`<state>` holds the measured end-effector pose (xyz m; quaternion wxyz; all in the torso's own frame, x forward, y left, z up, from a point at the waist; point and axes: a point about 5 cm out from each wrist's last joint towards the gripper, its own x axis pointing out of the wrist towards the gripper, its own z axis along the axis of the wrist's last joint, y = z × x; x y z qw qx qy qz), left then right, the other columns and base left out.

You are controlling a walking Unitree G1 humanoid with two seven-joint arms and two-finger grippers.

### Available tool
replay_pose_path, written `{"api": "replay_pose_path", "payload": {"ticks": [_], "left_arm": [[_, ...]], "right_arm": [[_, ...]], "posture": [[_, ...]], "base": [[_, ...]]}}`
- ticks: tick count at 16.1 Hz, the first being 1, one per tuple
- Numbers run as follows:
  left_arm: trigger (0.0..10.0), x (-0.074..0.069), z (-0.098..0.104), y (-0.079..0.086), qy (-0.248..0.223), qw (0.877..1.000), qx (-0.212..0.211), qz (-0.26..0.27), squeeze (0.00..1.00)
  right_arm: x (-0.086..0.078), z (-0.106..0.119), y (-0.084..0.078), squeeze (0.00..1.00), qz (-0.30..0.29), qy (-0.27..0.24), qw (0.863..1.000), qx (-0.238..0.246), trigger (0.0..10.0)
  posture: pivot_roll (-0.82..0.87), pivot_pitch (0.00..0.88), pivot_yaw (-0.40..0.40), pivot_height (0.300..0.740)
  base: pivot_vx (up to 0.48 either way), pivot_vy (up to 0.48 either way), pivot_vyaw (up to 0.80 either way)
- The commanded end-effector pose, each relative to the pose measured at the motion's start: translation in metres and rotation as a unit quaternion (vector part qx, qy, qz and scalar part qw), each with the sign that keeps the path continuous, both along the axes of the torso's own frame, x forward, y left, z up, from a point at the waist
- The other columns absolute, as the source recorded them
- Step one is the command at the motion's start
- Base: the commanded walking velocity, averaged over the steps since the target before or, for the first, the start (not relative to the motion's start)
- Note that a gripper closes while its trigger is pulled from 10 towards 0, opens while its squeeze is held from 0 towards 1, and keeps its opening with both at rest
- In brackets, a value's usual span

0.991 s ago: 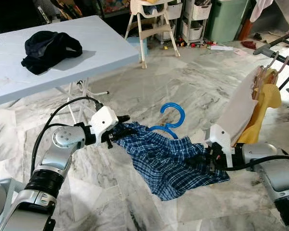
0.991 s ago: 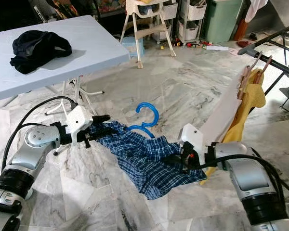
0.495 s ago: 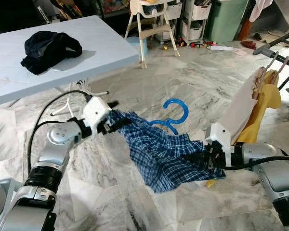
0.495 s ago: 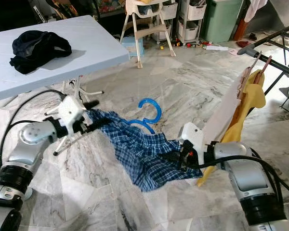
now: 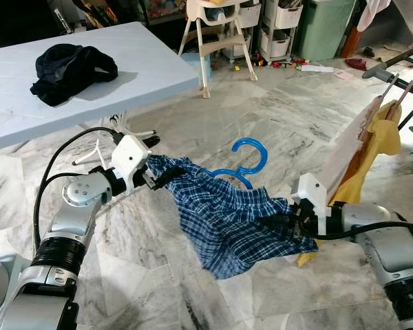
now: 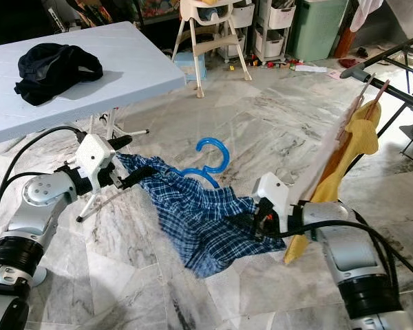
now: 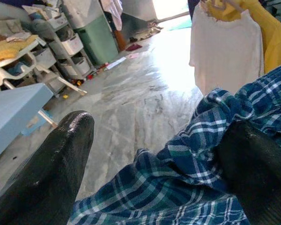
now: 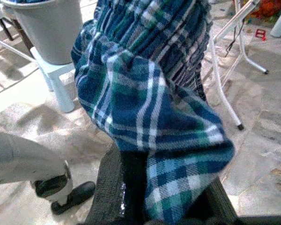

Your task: Hang hanger

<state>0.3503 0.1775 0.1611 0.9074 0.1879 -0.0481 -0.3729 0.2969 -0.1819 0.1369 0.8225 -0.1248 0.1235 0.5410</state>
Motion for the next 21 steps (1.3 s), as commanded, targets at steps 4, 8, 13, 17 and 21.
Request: {"api": "replay_pose_path", "payload": {"ticks": [4,8,13,17,21], "left_arm": [[10.0,0.001,0.007,-0.005,-0.016,1.0,-0.011,-0.005,1.0],[10.0,-0.005,0.004,-0.006,0.04,0.997,-0.041,-0.055,1.0],[10.0,-0.024,-0.004,0.002,0.104,0.984,0.02,-0.146,1.0],[10.0,-0.02,0.01,0.016,0.091,0.987,0.032,-0.128,0.78],[10.0,-0.015,0.035,0.031,0.037,0.997,-0.027,-0.062,0.8]], "right_arm": [[0.005,0.008,-0.001,0.0,-0.009,-0.027,1.0,0.008,0.0],[0.007,0.007,-0.001,0.0,-0.01,-0.03,0.999,0.007,0.0],[0.008,0.005,-0.004,0.0,-0.007,-0.028,1.0,0.0,0.0],[0.008,0.002,-0.004,0.0,-0.006,-0.028,1.0,-0.002,0.0],[0.011,0.002,-0.006,0.0,-0.025,-0.041,0.999,0.002,0.0]], "posture": [[-0.14,0.062,0.027,0.74],[-0.14,0.062,0.023,0.74],[-0.14,0.06,0.029,0.74],[-0.14,0.062,0.03,0.74],[-0.13,0.065,0.033,0.74]], "base": [[0.0,0.0,0.0],[0.0,0.0,0.0],[0.0,0.0,0.0],[0.0,0.0,0.0],[0.0,0.0,0.0]]}}
